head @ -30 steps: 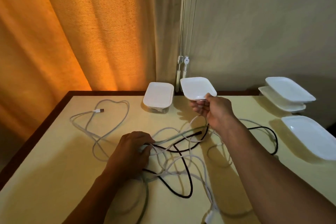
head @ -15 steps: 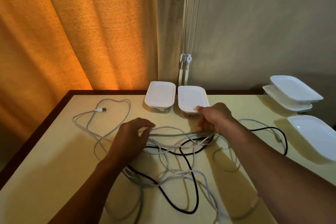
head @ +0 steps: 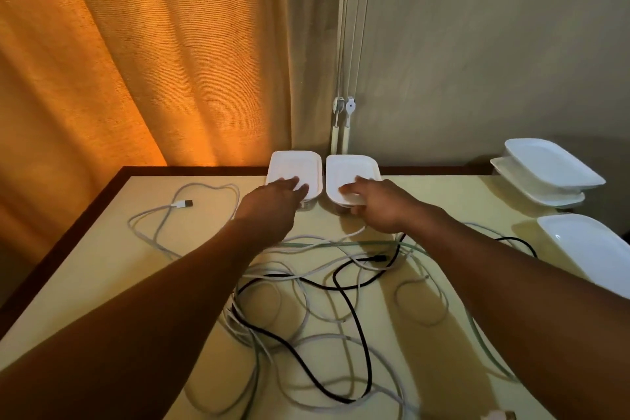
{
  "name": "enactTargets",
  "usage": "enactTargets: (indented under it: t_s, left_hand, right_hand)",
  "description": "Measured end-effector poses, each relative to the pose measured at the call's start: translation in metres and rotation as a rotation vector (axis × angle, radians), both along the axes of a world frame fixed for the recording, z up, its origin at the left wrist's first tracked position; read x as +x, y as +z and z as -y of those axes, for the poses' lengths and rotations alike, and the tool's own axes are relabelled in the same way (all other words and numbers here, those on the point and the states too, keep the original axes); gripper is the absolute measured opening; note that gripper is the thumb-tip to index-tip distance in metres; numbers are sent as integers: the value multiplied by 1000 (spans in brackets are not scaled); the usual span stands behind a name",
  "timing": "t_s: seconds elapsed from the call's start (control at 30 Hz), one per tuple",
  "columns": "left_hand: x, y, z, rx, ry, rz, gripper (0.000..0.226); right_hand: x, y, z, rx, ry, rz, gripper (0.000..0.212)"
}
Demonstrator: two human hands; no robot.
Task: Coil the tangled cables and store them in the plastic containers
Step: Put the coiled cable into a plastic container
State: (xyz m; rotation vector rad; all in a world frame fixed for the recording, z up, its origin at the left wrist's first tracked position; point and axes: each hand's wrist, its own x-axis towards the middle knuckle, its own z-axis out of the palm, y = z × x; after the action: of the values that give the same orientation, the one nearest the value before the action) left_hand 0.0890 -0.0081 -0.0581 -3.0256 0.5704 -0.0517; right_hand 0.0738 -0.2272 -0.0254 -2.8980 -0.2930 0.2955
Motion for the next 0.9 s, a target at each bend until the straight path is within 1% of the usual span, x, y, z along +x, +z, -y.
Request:
enactTargets:
  t_s: [0.07,0.13,0.17,0.2,0.27,0.3,0.33,0.4,0.43,0.47,0.57,0.63,0.73,0.8,0.9]
  left_hand:
    - [-5,2,6,39,28,25,68]
    - [-7,2,5,34,30,15,69]
    - [-7,2,3,1,19,-11,69]
    - [-9,2,1,-61,10,-53,67]
    - [-19,6,-7,-278,15,-109,62]
    - [-31,7,-12,-417,29,-85,58]
    - [-47,7,-18,-553,45,-32,53]
    - [-92,3,-32,-768,78,94,38]
    - [-117,-1,-41,-840,86,125,32]
    - [-141,-6,-50,-871,81,137,27]
    - [-187,-19,-72,-845,64,95,25]
    - [-203,-24,-80,-852,78,78,29]
    - [-214,-26,-79,-838,90,63,33]
    - [-218,-25,-72,-836,86,55,34]
    - [-214,-24,-62,-859,73,78,29]
  right_hand:
    - [4,0,1,18,-6,19,51]
    - [7,-2,5,52,-29,10,50]
    - [7,-3,7,117,-58,11,48]
    - [5,-3,9,231,-105,35,45]
    - [-8,-3,10,518,-228,179,35]
    - [-19,-2,9,612,-289,288,29]
    - [-34,-1,8,660,-332,382,25]
    - [-71,1,5,732,-353,496,19]
    - [-92,1,4,763,-350,520,18]
    - [-113,0,4,784,-352,544,18]
    - [-163,-9,11,770,-420,600,19]
    - [-182,-16,16,722,-458,555,21]
    - [-203,-18,26,652,-445,483,23]
    - [-213,-14,40,566,-477,504,25]
    - [-199,-12,75,375,-520,554,33]
